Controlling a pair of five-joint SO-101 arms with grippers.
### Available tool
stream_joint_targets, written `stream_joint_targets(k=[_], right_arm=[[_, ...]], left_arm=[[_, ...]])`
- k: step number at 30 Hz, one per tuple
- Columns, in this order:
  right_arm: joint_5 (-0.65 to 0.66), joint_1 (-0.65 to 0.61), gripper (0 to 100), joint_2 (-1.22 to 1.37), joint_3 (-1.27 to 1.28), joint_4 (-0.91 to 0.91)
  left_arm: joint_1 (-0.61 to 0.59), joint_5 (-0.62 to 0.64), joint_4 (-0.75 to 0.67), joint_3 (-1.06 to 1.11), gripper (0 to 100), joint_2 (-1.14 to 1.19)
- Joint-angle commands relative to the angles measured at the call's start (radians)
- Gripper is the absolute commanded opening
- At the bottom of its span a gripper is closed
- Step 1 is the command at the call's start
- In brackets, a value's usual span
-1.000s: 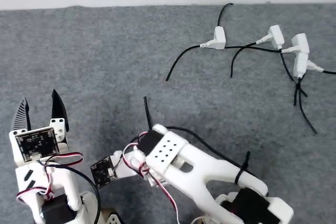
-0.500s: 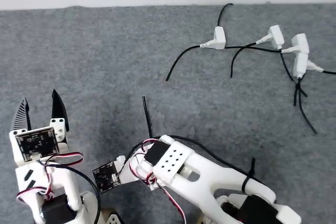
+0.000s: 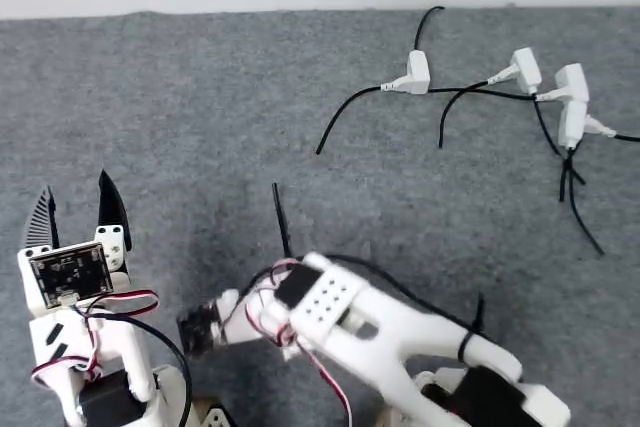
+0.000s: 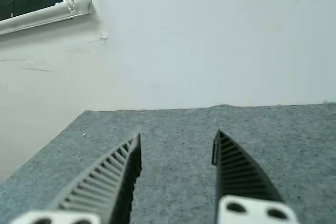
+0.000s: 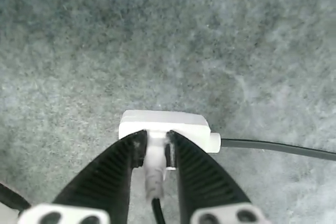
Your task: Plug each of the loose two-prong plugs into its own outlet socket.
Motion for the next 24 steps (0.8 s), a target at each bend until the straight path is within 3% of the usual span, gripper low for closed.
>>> stream_joint_targets(k=[1,12,18,24], right_arm=[[-0.009,0.128,1.3,0.016,-0.181,0.122],[-0.009,0.367,16.7,0.016,-0.806,0.49],[-0.005,0.384,17.3,0.013,-0.931,0.641],[0.0,0.516,17.7,-0.131,-1.053,0.723]], left_arm=[[-0.003,-0.012,-0.028,-0.039,23,-0.009],[-0.002,-0.012,-0.028,-0.12,23,-0.011],[-0.003,-0.017,-0.017,-0.124,23,-0.011],[0.002,-0.017,0.025,-0.124,23,-0.011]])
